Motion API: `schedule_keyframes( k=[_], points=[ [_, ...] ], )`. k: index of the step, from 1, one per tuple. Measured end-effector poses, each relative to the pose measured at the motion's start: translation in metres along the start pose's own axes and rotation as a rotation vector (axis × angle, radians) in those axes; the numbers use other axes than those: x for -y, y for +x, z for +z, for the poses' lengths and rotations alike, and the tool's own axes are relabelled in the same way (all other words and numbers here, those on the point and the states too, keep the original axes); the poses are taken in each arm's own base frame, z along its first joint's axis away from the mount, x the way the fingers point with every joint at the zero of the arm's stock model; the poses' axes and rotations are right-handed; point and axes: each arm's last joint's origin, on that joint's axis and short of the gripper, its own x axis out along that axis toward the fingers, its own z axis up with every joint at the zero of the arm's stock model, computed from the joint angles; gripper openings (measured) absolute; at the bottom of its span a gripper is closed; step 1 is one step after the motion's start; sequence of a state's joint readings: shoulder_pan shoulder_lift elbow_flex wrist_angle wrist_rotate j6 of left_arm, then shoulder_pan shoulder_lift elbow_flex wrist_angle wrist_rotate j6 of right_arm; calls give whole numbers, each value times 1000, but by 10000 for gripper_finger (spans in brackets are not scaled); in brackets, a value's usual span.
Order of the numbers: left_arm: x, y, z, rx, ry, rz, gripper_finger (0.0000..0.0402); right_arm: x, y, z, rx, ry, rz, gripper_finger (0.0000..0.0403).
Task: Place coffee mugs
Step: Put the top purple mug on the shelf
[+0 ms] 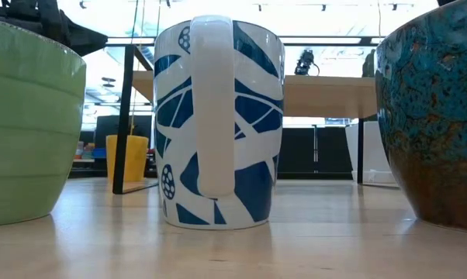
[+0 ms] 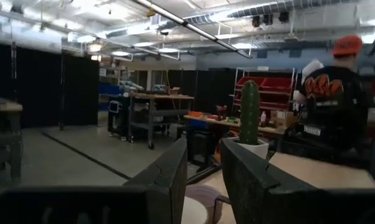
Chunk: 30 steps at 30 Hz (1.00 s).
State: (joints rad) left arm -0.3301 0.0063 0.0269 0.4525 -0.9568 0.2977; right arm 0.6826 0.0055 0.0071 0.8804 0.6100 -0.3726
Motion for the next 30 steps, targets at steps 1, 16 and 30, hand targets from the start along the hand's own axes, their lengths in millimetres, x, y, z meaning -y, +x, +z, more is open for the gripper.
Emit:
schedule_keyframes(
  k=[1,16,30],
  points=[
    [0,0,0,4,7,-6,103,0,0,0,-5,-17,-10,11],
    [-8,15,14,67,12,-38,45,10,20,23,-51,-107,-302,11],
    [2,51,24,-123,104,-95,36,-11,96,46,-320,-255,-544,11]
  ],
)
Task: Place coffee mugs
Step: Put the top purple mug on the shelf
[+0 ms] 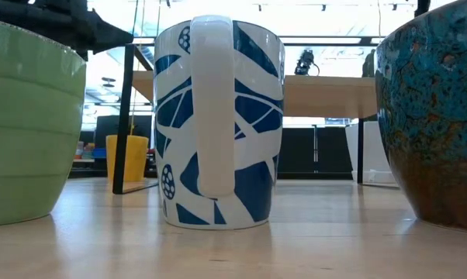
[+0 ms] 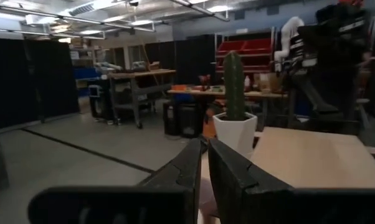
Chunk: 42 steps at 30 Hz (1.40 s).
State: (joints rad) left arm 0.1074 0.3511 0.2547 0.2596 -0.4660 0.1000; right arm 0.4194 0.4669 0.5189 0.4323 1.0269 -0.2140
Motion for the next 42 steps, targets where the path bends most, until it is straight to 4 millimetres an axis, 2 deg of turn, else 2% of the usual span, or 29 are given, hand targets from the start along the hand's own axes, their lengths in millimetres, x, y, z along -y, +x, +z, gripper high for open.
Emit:
schedule_keyframes(
  k=[4,8,12,22,28,34,42],
  points=[
    [-3,2,6,10,24,17,36,-14,15,2,-63,-33,-36,11],
    [-4,4,6,17,50,-56,36,-22,32,2,-114,-50,-84,11],
    [-8,8,4,15,40,-120,36,-28,54,-3,-182,-50,-58,11],
    [-27,19,3,19,-9,-192,36,-28,119,-12,-363,-61,-5,11],
    [-41,32,12,-14,-19,-176,36,-23,159,-10,-405,-75,48,11],
    [-53,37,14,-38,-61,-94,36,-13,201,-28,-564,-101,70,11],
    [-54,37,12,-59,-89,-83,37,-11,262,-54,-830,-145,162,12]
  ],
)
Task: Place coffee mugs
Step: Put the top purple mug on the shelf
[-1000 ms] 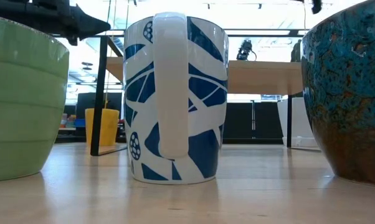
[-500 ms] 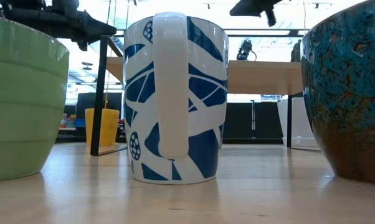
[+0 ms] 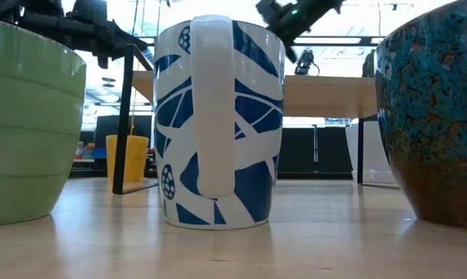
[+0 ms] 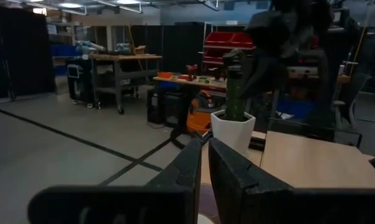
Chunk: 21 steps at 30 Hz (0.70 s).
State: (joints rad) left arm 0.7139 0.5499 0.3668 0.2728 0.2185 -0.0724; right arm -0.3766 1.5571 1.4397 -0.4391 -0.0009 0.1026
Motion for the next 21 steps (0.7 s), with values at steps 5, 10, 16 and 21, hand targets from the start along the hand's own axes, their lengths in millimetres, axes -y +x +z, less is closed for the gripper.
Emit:
schedule_keyframes(
  k=[5,10,16,21],
  points=[
    [0,0,-5,-48,-25,4,63,0,30,12,-108,-79,13,30],
    [0,0,-6,-57,-15,5,107,-1,53,21,-188,-141,12,68],
    [-1,0,-9,-91,-19,7,127,-1,81,19,-269,-203,16,123],
    [-1,-1,-12,-121,-25,10,127,2,102,13,-378,-237,21,162]
  ],
)
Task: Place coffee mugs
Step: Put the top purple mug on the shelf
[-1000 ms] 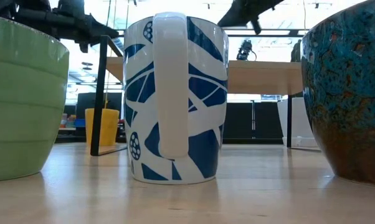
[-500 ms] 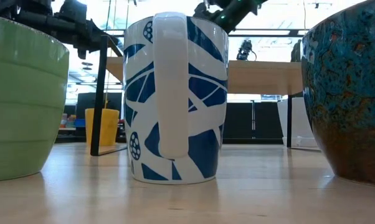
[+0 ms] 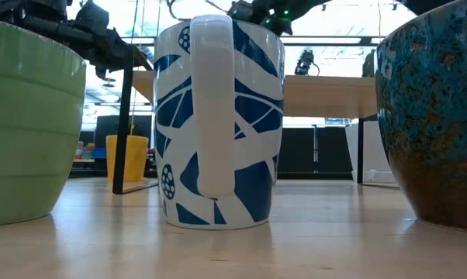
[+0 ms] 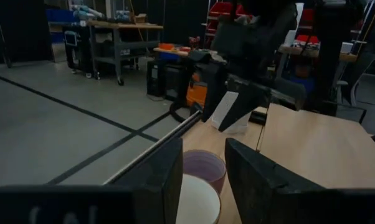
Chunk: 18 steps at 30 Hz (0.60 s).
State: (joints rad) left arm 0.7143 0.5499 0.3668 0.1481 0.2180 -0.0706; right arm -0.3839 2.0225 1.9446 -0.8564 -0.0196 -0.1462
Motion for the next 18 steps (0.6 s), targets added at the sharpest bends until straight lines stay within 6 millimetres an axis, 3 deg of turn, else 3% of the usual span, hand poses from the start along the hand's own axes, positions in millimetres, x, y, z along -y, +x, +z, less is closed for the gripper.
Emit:
schedule_keyframes(
  k=[9,18],
  points=[
    [0,0,-8,-81,-74,8,128,8,27,-2,-193,6,-15,208],
    [-1,-1,-11,-111,-172,42,128,34,39,-13,-257,144,-36,211]
  ],
)
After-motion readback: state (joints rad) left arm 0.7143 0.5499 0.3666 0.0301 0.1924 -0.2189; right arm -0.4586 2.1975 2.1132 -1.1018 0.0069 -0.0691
